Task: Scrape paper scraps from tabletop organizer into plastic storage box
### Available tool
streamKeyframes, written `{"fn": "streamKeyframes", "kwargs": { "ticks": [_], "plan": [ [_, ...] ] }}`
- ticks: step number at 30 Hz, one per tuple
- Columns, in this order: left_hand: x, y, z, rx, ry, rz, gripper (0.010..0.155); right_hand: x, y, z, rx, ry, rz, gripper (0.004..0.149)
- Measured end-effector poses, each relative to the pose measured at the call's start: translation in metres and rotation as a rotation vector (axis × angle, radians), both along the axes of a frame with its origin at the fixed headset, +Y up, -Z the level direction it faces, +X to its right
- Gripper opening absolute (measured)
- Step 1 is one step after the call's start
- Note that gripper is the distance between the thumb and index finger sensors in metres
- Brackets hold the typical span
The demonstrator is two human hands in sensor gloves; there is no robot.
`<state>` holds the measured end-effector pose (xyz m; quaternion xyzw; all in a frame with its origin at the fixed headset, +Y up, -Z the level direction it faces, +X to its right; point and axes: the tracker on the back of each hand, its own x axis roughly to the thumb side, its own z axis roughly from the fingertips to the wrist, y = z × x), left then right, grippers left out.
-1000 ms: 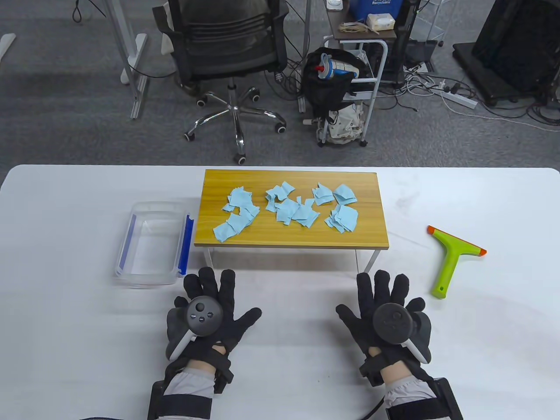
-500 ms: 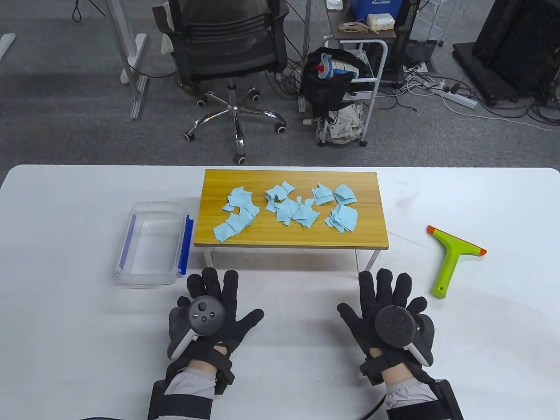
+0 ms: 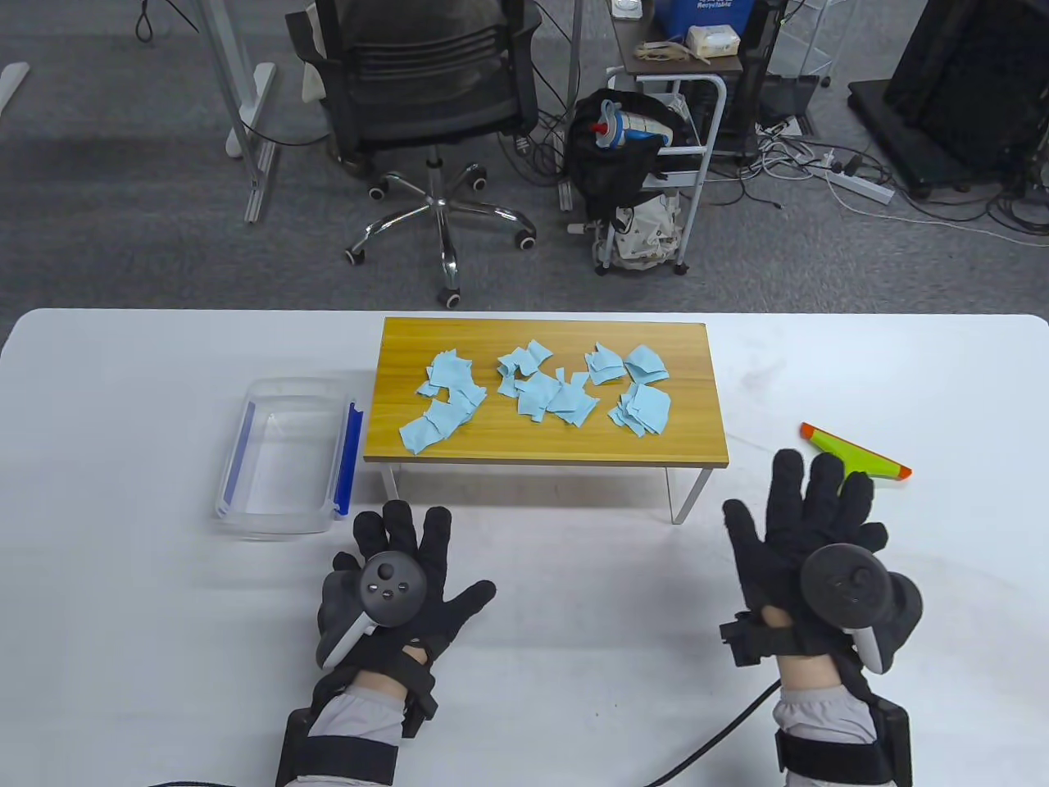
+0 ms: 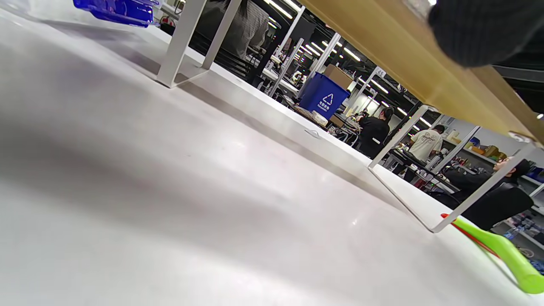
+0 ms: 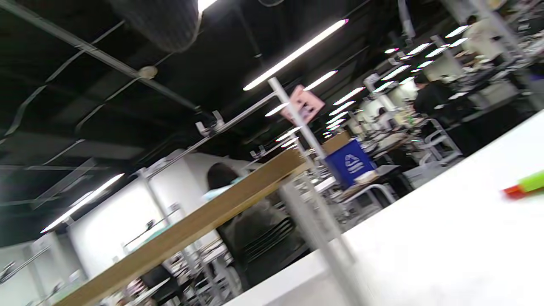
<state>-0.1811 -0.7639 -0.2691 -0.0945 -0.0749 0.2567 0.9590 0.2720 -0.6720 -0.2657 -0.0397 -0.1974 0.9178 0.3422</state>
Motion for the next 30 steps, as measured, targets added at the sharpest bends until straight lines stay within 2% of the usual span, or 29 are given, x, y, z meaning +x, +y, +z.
{"fn": "streamKeyframes", "kwargs": {
  "ticks": [4, 8, 11, 17, 21, 25, 30],
  "plan": [
    [0.0, 0.004, -0.003, 0.015, -0.005, -0.013, 0.095, 0.051, -0.019, -0.025, -0.133, -0.15, -0.101, 0.076],
    [0.0, 0.007, -0.005, 0.014, -0.004, -0.004, 0.095, 0.077, -0.049, -0.049, -0.312, -0.259, -0.13, 0.077],
    [-0.002, 0.007, -0.006, 0.017, 0.004, -0.007, 0.095, 0.082, -0.076, -0.067, -0.507, -0.34, -0.038, 0.078],
    [-0.006, 0.008, -0.007, 0.019, 0.023, -0.005, 0.094, 0.066, -0.112, -0.094, -0.757, -0.42, 0.23, 0.078],
    [-0.007, 0.008, -0.007, 0.018, 0.022, -0.002, 0.095, 0.055, -0.116, -0.104, -0.796, -0.472, 0.385, 0.08],
    [-0.006, 0.008, -0.007, -0.004, 0.0, 0.015, 0.096, 0.056, -0.114, -0.104, -0.842, -0.502, 0.363, 0.081],
    [-0.005, 0.008, -0.007, -0.008, -0.016, 0.018, 0.096, 0.065, -0.115, -0.089, -0.88, -0.538, 0.32, 0.08]
  ]
}}
